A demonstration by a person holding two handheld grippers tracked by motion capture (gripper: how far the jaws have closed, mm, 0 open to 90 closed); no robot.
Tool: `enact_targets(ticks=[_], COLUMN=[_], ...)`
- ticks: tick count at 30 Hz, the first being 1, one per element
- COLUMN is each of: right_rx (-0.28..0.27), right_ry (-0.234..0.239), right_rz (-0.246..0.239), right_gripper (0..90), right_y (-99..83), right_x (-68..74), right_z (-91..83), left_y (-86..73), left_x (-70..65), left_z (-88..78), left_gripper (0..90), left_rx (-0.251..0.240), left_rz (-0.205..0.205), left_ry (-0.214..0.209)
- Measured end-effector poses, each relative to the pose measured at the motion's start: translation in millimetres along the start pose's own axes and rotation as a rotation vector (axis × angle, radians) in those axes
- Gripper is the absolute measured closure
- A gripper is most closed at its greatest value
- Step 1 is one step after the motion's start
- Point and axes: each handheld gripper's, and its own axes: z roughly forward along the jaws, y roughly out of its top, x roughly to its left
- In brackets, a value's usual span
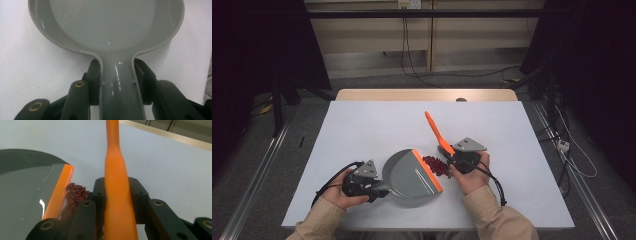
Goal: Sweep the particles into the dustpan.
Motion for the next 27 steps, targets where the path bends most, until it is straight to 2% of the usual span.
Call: enact_targets(ticks=[8,17,19,20,23,24,26,27], right_rx=[-0.006,-0.011,-0.011,-0.013,-0.020,-0.021,-0.027,-0.029], right_ry=[0.016,0.020,0.024,0.031,0.033,0.033,0.045,0.046], right_rz=[0.014,0.002,0.003,0.013,0.019,0.020,0.031,0.032], right_gripper=[71.3,71.2,71.1,71.1,71.0,71.0,71.0,71.0], right_y=[0.4,0.6,0.9,0.9,0.8,0.9,0.8,0.8], right_x=[5.4,13.4,15.6,16.3,18.4,19.3,21.3,22.2], right_z=[0.9,2.0,2.3,2.7,3.5,3.6,3.8,3.9], left_y=[1.9,4.4,5.8,7.0,9.4,10.4,11.5,12.5], left_x=[0.3,-1.4,-1.7,0.4,-1.3,-0.7,-3.6,-2.9], left_z=[1.6,5.2,6.9,6.1,9.4,9.2,12.8,13.0], left_gripper=[62.6,62.5,62.5,62.5,62.4,62.4,62.4,62.4], left_rx=[0.010,0.013,0.012,0.042,0.036,0.055,0.035,0.048], left_rz=[-0.006,-0.014,-0.012,0.024,0.011,0.026,-0.006,0.008], left_ry=[-0.012,-0.019,-0.022,-0.021,-0.024,-0.026,-0.024,-0.027])
